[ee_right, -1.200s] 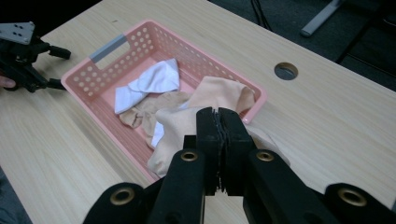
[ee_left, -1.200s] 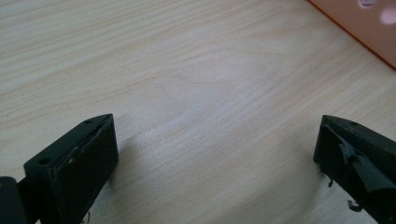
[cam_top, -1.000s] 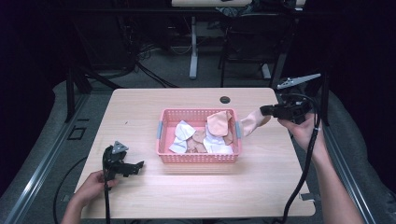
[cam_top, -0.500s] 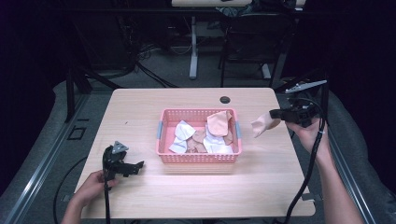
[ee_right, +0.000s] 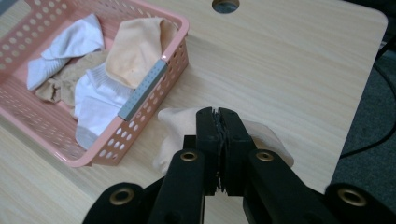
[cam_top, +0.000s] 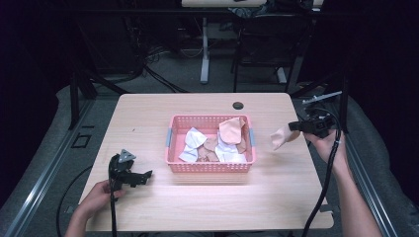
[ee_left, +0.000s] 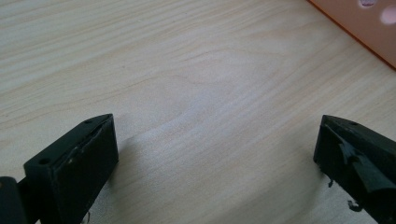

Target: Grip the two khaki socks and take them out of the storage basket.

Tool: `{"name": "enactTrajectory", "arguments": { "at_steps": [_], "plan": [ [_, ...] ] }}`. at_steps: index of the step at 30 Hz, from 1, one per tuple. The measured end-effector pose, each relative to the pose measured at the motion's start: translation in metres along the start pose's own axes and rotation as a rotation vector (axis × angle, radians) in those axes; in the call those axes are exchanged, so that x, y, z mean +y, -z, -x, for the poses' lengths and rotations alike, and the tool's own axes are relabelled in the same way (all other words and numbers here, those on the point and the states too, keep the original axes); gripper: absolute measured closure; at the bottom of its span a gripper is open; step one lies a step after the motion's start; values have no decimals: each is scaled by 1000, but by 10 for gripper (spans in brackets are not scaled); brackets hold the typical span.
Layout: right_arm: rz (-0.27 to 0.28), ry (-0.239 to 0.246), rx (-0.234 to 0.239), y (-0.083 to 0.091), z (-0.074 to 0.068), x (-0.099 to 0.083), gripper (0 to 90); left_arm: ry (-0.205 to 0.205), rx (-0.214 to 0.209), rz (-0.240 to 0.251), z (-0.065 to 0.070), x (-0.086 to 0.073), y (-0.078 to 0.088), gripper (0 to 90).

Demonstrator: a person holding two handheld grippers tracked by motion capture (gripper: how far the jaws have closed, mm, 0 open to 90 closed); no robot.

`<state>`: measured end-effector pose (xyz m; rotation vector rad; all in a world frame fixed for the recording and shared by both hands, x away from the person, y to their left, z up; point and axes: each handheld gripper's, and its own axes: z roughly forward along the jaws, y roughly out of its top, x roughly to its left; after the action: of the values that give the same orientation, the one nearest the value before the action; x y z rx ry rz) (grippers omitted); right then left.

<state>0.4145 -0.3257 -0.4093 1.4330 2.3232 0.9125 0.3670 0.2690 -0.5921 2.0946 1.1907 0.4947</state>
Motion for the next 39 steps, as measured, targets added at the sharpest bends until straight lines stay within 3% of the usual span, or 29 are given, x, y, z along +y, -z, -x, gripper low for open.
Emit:
{"name": "enactTrajectory", "arguments": {
  "at_steps": [13,18,20,21,24,27,31,36,39],
  "plan": [
    [-151,-18,-4,-48,9,-16,876,0,0,0,0,0,0,0],
    [-176,-33,-4,-57,10,-21,876,0,0,0,0,0,0,0],
    [-209,-33,1,-61,13,-22,876,0,0,0,0,0,0,0],
    [-195,-40,-11,-63,12,-23,876,0,0,0,0,0,0,0],
    [-235,-21,-26,-69,12,-26,874,0,-1,0,0,0,0,0],
    [-236,-28,-13,-71,12,-28,863,0,0,0,0,0,0,0],
    [-212,-52,2,-68,15,-29,766,0,0,0,0,0,0,0],
    [-181,-74,-14,-62,13,-28,575,0,0,0,0,0,0,0],
    [-174,-58,-8,-57,9,-24,458,0,0,0,0,0,0,0]
  ]
}}
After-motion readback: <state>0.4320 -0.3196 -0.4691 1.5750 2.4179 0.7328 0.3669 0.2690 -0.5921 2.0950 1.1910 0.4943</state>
